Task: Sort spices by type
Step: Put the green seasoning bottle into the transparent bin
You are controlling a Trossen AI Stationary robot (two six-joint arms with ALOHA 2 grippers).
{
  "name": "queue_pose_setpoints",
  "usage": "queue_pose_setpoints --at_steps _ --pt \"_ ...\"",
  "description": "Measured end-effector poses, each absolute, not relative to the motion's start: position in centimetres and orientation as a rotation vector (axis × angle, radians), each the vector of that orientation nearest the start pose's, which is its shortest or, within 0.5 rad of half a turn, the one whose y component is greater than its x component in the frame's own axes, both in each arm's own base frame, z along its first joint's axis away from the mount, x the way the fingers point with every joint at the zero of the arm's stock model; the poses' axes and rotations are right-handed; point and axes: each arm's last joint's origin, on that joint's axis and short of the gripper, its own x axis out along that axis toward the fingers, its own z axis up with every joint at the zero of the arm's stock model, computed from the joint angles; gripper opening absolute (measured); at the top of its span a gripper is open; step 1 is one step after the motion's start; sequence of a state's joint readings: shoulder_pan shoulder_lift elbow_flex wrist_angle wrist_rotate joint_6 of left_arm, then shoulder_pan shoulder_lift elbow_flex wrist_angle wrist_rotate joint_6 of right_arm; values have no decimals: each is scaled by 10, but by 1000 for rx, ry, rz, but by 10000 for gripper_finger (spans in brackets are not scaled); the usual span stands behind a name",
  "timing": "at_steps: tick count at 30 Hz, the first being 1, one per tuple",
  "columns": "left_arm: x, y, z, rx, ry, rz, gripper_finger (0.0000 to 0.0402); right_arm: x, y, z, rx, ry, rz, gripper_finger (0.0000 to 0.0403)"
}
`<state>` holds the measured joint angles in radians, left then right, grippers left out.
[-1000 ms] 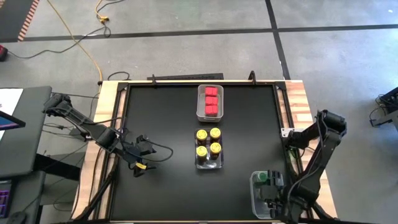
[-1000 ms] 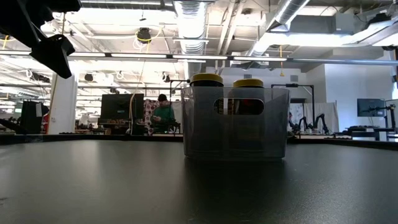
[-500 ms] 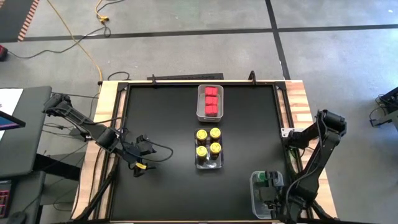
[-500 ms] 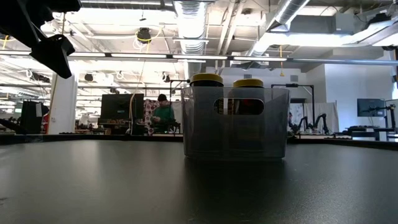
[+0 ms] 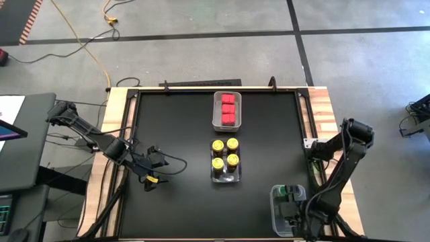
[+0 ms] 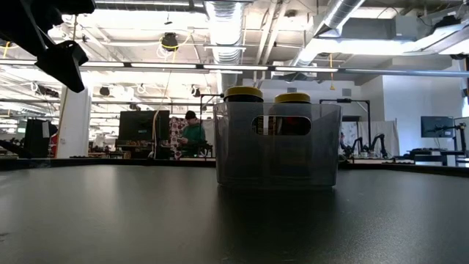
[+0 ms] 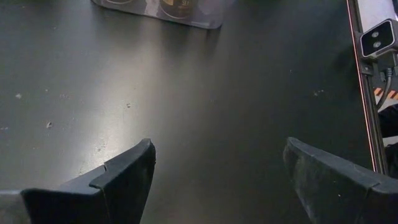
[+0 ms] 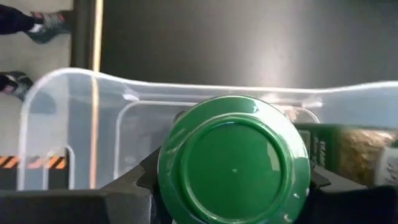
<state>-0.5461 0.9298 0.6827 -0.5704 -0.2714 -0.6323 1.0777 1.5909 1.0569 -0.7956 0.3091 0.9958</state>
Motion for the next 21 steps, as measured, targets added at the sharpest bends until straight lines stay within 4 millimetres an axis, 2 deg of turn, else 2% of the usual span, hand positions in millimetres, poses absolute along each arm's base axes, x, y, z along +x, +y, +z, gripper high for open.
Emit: queue_pose_setpoints --at_steps 12,21 --pt "158 -87 244 -273 794 -12 340 148 253 203 36 1163 85 247" --pt "158 -87 244 -273 794 -12 340 149 254 204 50 1154 93 251"
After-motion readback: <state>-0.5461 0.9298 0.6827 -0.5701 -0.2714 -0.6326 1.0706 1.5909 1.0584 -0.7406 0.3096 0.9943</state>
